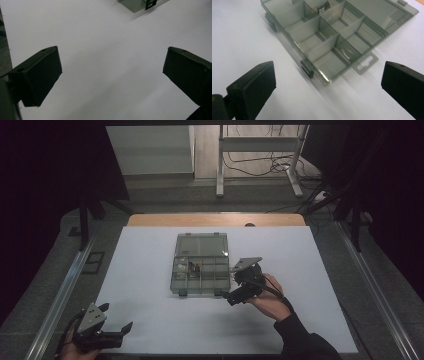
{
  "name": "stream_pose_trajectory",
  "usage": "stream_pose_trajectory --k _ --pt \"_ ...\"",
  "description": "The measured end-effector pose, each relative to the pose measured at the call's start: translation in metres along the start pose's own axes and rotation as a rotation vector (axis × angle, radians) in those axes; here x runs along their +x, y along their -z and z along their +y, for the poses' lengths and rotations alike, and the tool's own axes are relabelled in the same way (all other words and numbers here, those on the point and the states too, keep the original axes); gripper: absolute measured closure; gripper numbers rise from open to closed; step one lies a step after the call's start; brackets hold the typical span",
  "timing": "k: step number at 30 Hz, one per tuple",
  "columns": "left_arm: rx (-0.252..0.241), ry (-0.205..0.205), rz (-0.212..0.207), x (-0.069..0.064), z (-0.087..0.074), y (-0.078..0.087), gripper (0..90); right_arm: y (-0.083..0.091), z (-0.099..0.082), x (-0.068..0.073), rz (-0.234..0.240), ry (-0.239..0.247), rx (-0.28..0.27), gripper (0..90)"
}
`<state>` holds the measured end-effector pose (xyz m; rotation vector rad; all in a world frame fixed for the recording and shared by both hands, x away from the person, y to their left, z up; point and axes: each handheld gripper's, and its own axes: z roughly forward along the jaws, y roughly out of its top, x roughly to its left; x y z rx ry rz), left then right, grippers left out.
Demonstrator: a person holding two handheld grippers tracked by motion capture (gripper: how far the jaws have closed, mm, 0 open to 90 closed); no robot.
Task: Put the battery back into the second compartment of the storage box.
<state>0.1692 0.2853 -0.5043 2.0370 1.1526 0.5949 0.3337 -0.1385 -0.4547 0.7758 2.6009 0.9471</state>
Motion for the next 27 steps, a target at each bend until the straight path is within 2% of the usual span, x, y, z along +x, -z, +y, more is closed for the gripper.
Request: stream_pose_trajectory --k 7,11,17,27 --pt "-0.001 -0.001 0.0 0.0 0.0 0.0 2.2 0.014 -0.016 -0.002 -0.037 -0.022 -0.014 0.0" --pt "-0.003 0.004 0.0 0.0 0.0 0.0 2.2 0.025 -0.027 -0.003 -0.065 -0.043 -0.04 0.0" --pt "-0.004 0.006 0.0 0.0 0.0 0.0 2.2 0.043 -0.046 -0.006 -0.094 -0.083 -0.078 0.0" --pt "-0.009 0.012 0.0 0.0 0.0 0.0 2.2 0.068 -0.08 -0.009 -0.139 -0.137 -0.099 0.0"
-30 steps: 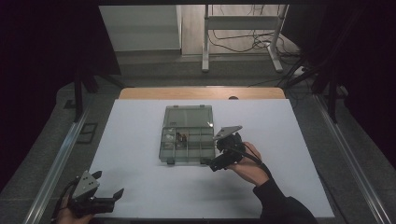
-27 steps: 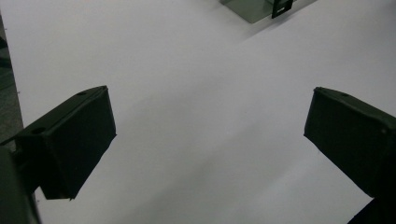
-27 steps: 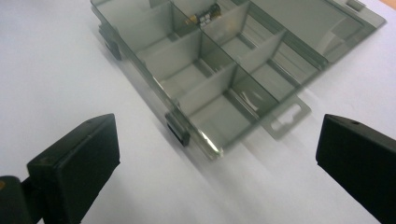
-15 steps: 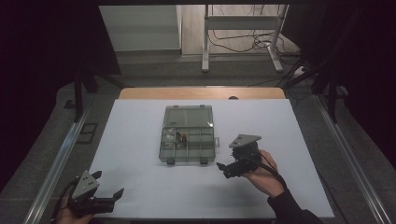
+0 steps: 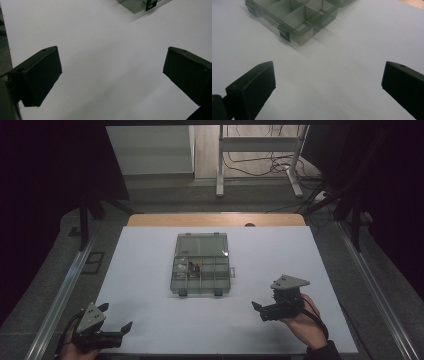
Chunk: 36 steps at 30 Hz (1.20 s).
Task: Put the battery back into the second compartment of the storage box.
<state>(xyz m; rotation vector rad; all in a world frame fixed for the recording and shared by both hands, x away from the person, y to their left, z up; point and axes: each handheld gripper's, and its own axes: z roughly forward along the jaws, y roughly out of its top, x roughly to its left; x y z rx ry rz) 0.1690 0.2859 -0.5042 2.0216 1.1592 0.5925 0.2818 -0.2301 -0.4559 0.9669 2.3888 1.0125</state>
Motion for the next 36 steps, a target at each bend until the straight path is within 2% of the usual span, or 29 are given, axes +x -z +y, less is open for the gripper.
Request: stream_pose_trajectory --k 12,25,36 --pt "-0.001 0.002 0.001 0.0 0.0 0.0 2.1 0.026 -0.027 -0.004 -0.028 -0.048 -0.026 0.0" --pt "-0.001 0.003 0.003 0.0 0.0 0.0 2.1 0.043 -0.057 -0.009 -0.089 -0.092 -0.015 0.0" --pt "-0.002 0.007 0.002 0.0 0.0 0.0 2.1 0.057 -0.07 -0.011 -0.116 -0.122 -0.022 0.0"
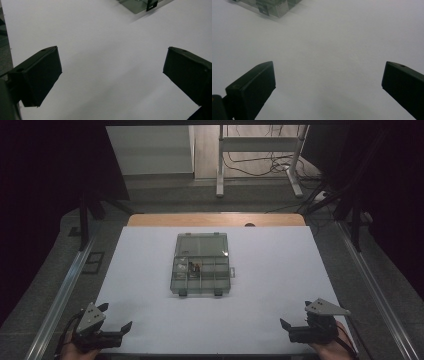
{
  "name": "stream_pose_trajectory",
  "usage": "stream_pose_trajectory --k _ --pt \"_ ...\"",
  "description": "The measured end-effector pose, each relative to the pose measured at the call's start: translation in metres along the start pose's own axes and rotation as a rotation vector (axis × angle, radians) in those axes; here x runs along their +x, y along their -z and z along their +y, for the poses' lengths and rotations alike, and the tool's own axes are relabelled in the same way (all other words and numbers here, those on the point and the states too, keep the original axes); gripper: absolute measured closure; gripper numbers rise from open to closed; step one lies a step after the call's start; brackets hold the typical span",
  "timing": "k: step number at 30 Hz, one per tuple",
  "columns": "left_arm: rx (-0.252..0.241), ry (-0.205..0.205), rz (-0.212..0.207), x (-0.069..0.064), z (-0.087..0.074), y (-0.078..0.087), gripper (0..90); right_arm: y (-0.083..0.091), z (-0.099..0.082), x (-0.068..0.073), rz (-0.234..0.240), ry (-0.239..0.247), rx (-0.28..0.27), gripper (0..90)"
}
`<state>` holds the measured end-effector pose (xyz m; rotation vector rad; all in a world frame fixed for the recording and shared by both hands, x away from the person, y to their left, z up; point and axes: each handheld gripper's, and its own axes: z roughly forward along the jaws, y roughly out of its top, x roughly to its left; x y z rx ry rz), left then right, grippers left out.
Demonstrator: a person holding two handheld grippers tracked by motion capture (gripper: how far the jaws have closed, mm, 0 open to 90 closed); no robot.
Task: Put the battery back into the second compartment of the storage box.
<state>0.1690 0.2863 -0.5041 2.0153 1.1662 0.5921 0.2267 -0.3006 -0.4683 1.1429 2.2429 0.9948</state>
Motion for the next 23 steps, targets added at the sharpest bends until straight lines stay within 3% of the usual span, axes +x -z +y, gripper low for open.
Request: stream_pose_trajectory --k 12,23 --pt "-0.001 0.004 0.0 0.0 0.0 0.0 2.0 0.011 -0.011 -0.007 -0.038 -0.022 0.008 0.0" --pt "-0.002 0.003 -0.001 0.0 0.0 0.0 2.0 0.011 -0.013 -0.012 -0.055 -0.056 0.031 0.0"
